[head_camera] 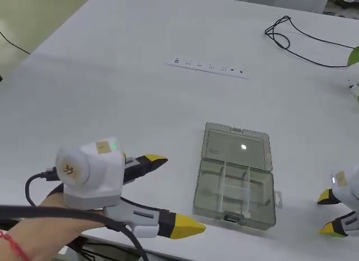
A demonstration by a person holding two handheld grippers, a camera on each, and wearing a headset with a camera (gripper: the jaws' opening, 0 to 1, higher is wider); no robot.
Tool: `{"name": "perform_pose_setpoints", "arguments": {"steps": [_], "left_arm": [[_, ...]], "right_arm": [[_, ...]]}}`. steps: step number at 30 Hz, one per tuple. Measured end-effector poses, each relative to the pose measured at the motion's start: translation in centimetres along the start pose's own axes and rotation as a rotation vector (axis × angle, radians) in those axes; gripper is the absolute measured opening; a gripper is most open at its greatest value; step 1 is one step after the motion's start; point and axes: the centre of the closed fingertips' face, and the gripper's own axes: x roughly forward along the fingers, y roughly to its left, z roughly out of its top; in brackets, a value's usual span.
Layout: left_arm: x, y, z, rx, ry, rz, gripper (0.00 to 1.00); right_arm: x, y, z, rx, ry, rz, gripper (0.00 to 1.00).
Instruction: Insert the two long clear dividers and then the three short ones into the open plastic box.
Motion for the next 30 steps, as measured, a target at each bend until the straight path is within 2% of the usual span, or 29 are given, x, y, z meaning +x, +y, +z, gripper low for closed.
{"name": "perform_pose_setpoints", "arguments": {"steps": [12,16,19,25,27,30], "left_arm": [[-0.3,0.1,0.0,0.004,0.002,0.001,0.98],[-0.3,0.2,0.2,0.001,-0.005,0.003,0.97],[-0.1,0.2,0.3,-0.003,-0.007,0.001,0.97],[0.4,-0.2,1.1,-0.011,-0.023,-0.01,0.95],[0.5,-0.4,1.4,-0.015,-0.029,-0.014,0.94],[0.9,-0.7,2.1,-0.035,-0.049,-0.025,0.91]], "right_arm": [[0.2,-0.4,-0.5,0.001,0.009,-0.009,0.33],[-0.7,-0.6,0.1,0.002,-0.015,-0.029,0.33],[-1.5,-0.8,0.9,-0.008,-0.04,-0.052,0.33],[-4.4,-0.9,4.1,-0.029,-0.121,-0.116,0.33],[-5.6,-0.6,5.6,-0.039,-0.147,-0.132,0.33],[-6.5,-0.6,7.1,-0.065,-0.18,-0.151,0.33]]}}
